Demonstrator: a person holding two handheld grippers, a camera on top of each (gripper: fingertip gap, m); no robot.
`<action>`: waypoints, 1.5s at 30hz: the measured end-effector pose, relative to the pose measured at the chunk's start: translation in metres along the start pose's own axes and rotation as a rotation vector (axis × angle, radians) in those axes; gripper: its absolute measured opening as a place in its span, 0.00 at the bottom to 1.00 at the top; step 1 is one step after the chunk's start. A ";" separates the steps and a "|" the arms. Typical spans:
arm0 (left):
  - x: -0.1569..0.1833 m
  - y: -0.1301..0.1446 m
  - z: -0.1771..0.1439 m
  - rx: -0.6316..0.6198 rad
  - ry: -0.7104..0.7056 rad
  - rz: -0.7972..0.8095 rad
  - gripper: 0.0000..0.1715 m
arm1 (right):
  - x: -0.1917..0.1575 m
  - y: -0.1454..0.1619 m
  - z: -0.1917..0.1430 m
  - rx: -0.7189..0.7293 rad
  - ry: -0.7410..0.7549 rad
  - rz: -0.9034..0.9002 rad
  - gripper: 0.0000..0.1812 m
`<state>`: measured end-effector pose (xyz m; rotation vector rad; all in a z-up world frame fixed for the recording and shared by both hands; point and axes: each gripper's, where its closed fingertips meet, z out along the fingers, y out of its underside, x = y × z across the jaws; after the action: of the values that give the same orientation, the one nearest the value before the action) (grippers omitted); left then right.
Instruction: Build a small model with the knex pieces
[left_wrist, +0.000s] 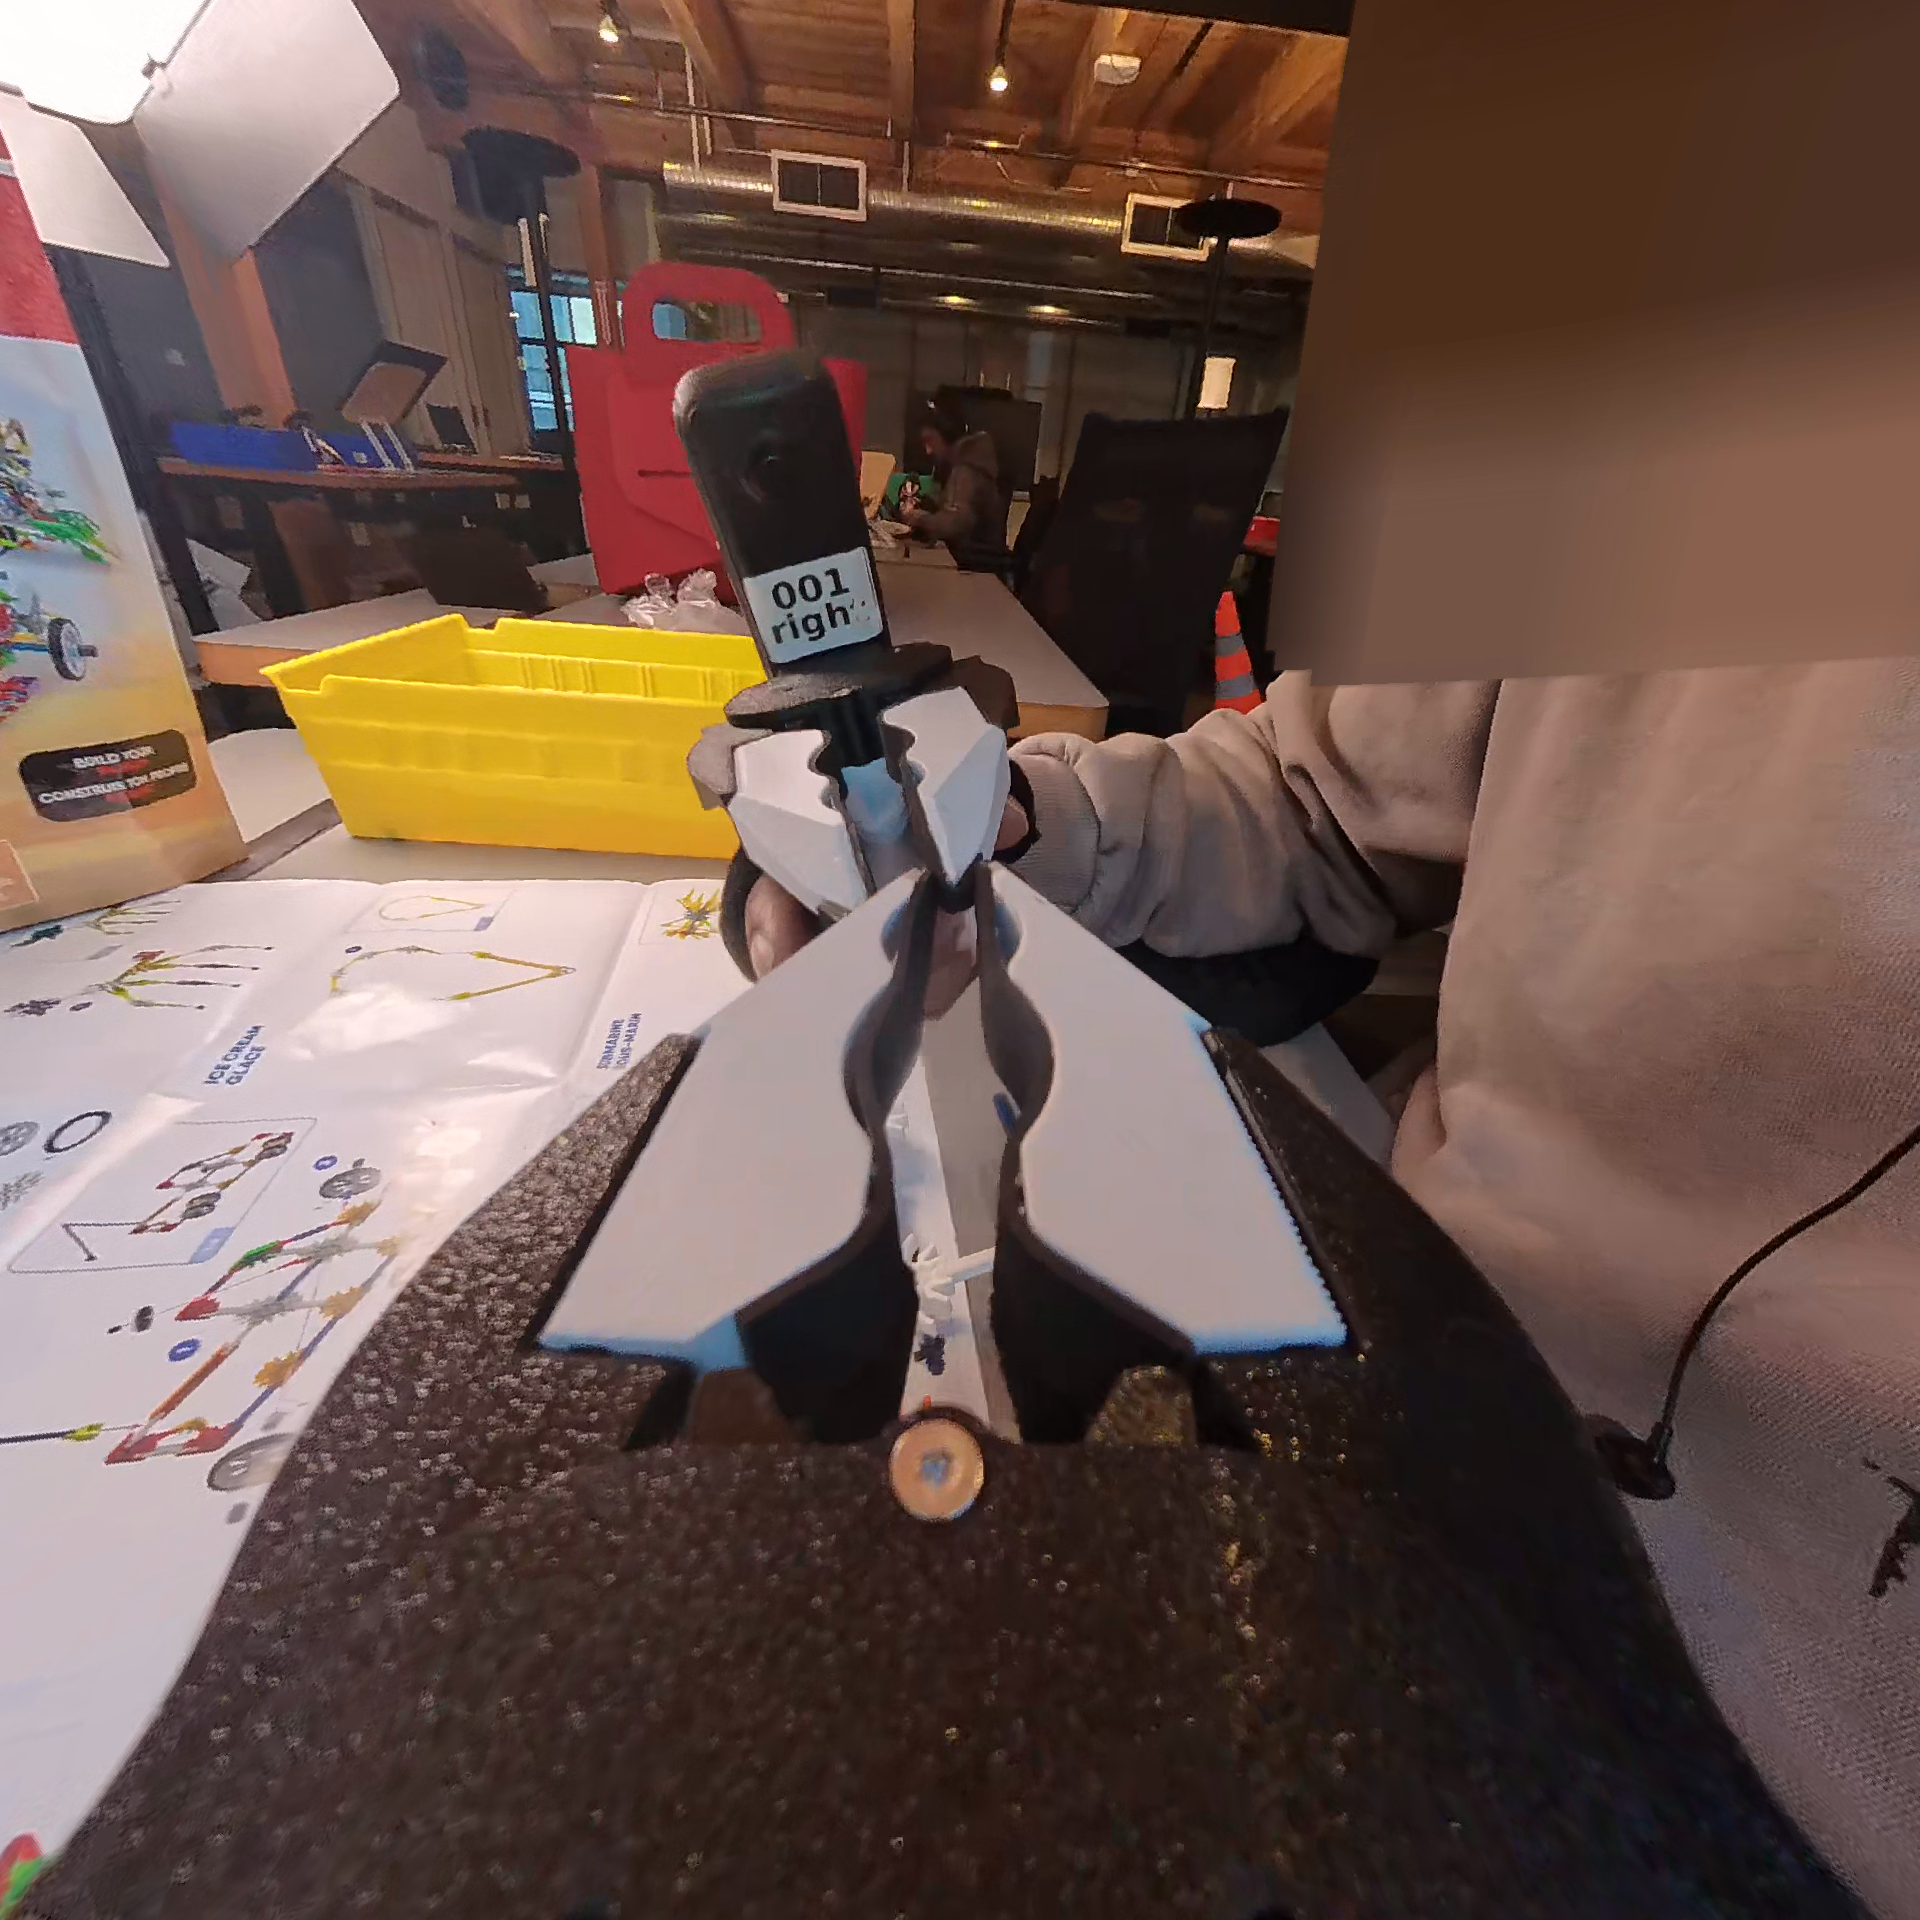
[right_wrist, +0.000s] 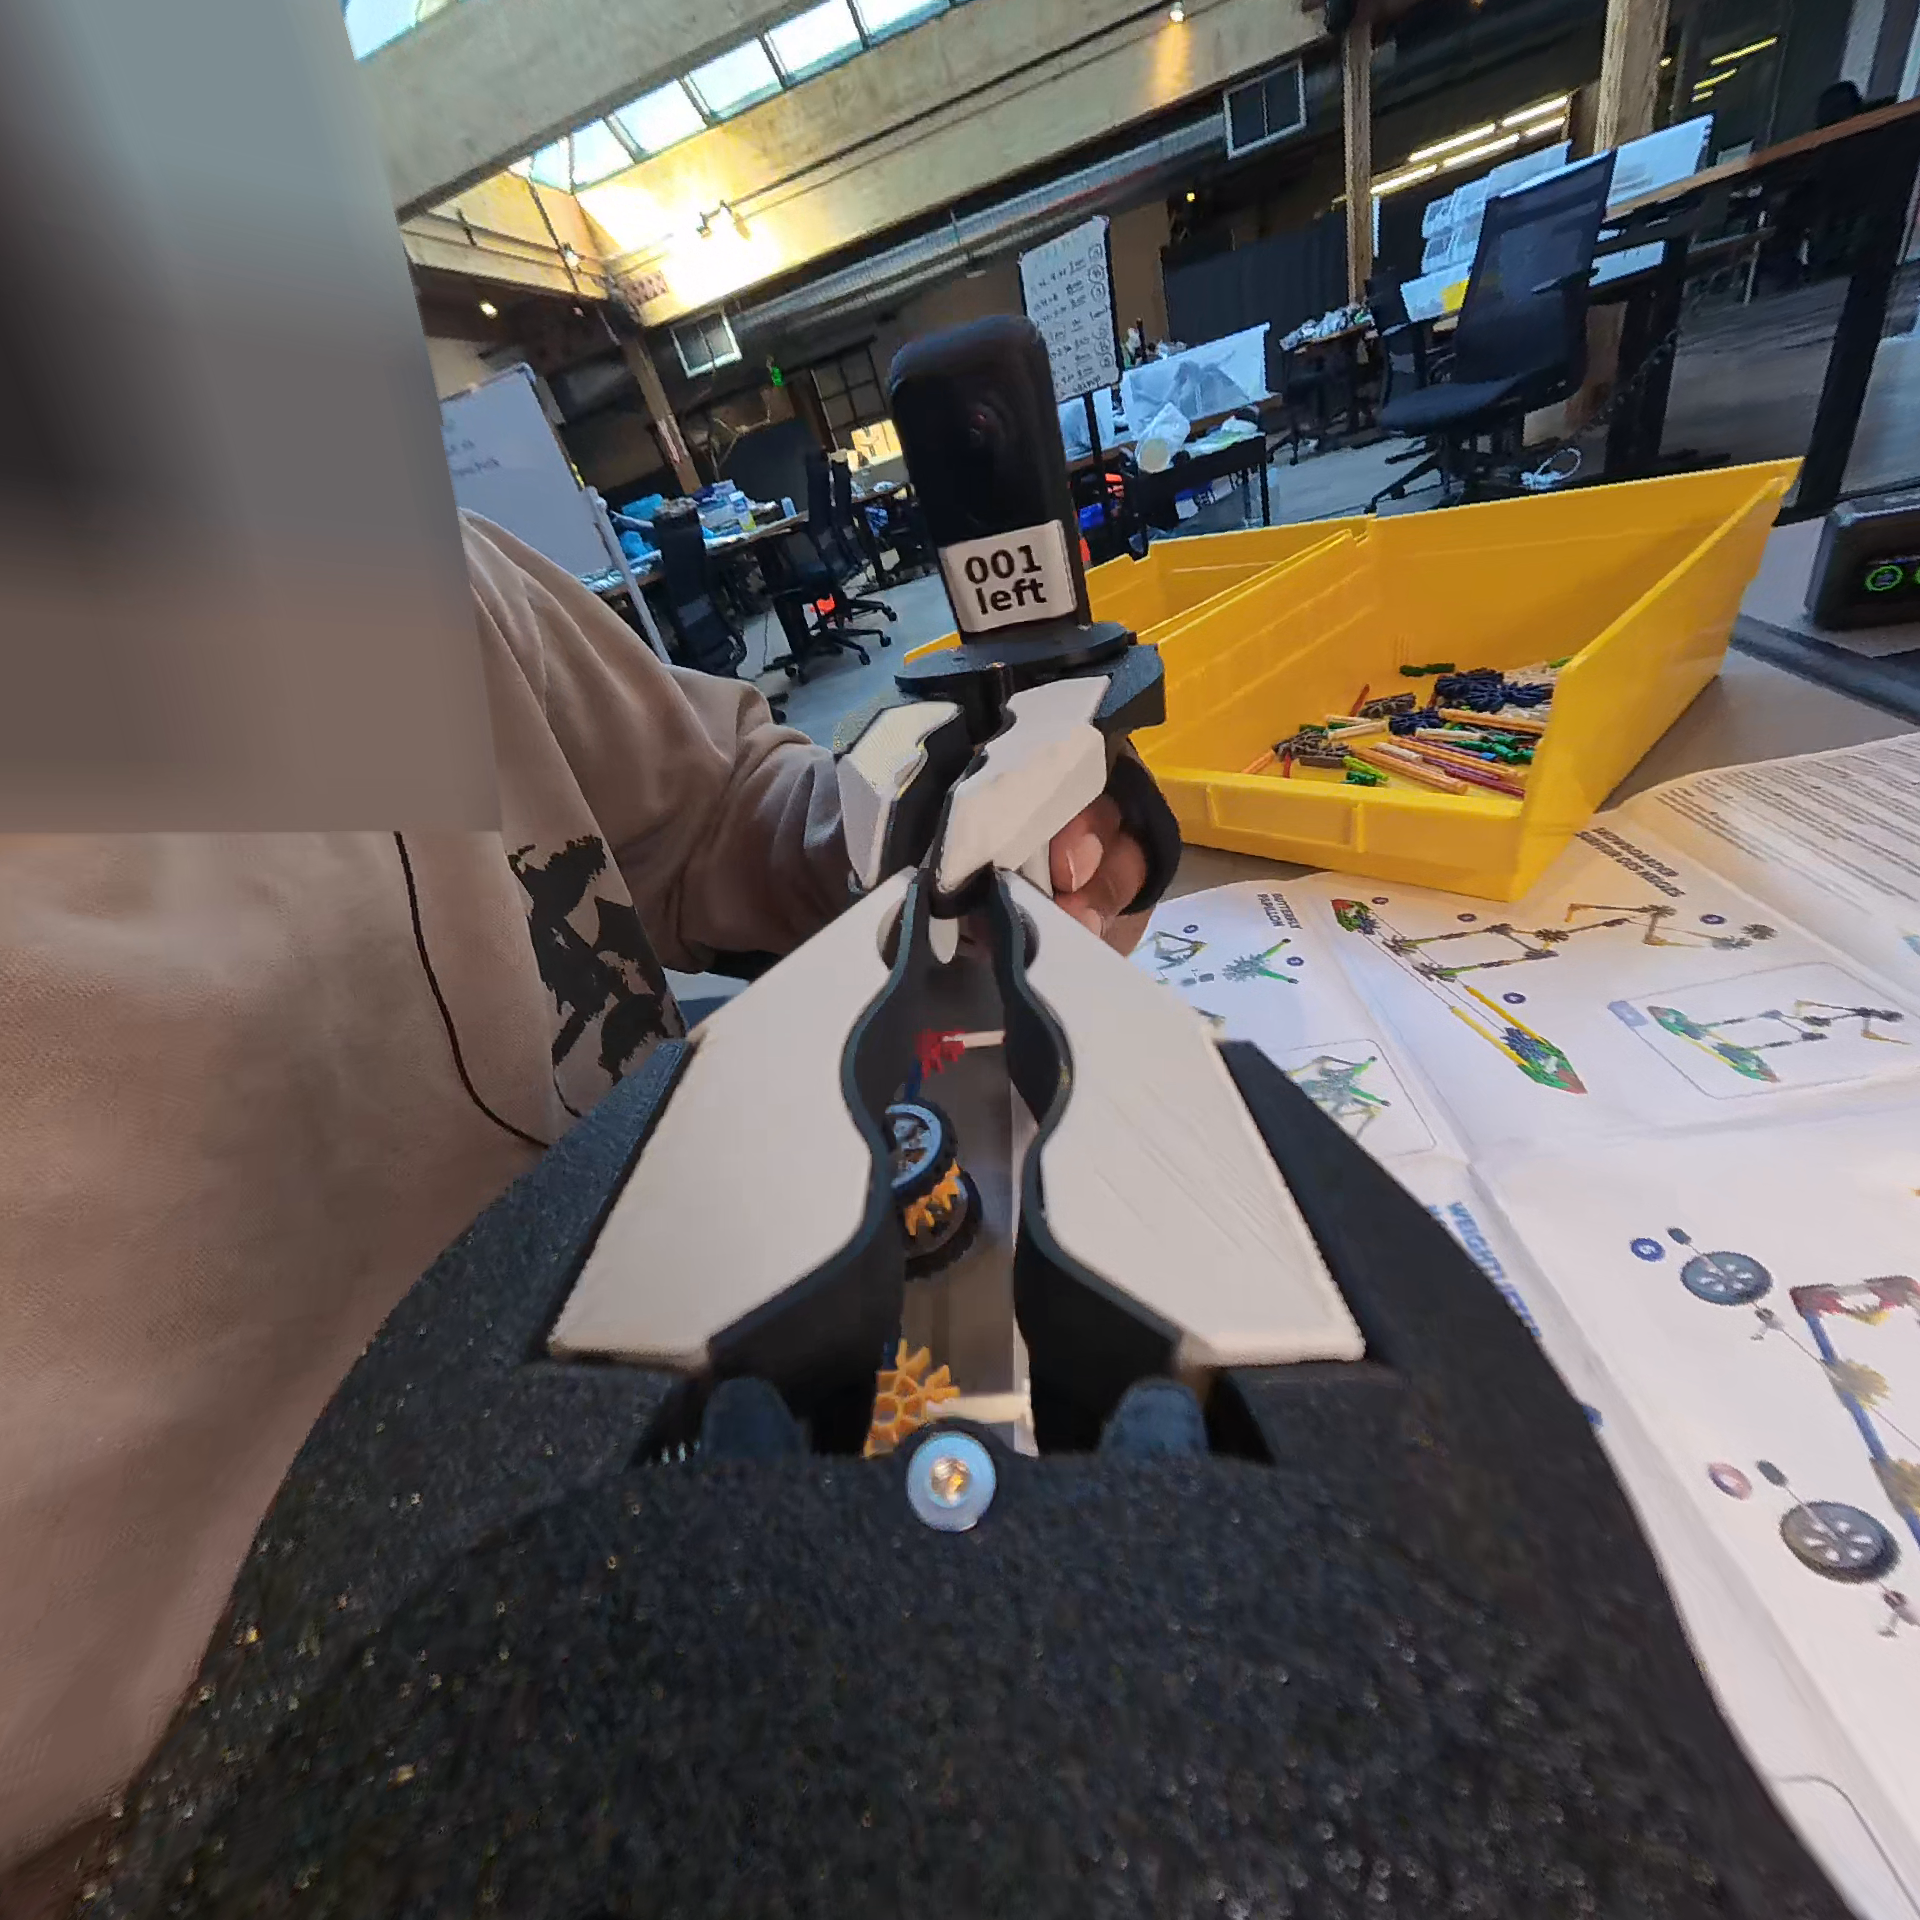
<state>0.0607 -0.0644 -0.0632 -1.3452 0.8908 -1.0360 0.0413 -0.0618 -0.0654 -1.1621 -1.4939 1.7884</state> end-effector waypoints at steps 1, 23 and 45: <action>0.001 -0.002 0.000 0.011 0.014 -0.021 0.02 | -0.002 -0.001 0.001 0.018 -0.014 0.014 0.05; -0.053 0.051 -0.018 -0.219 -0.152 -0.045 0.13 | 0.050 0.088 -0.067 -0.741 0.319 -0.390 0.10; -0.050 0.032 -0.004 -0.106 -0.218 0.018 0.35 | 0.047 0.003 -0.029 0.020 0.215 -0.012 0.03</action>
<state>0.0431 -0.0200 -0.0985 -1.5044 0.8010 -0.8196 0.0437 -0.0091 -0.0818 -1.2876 -1.3521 1.6096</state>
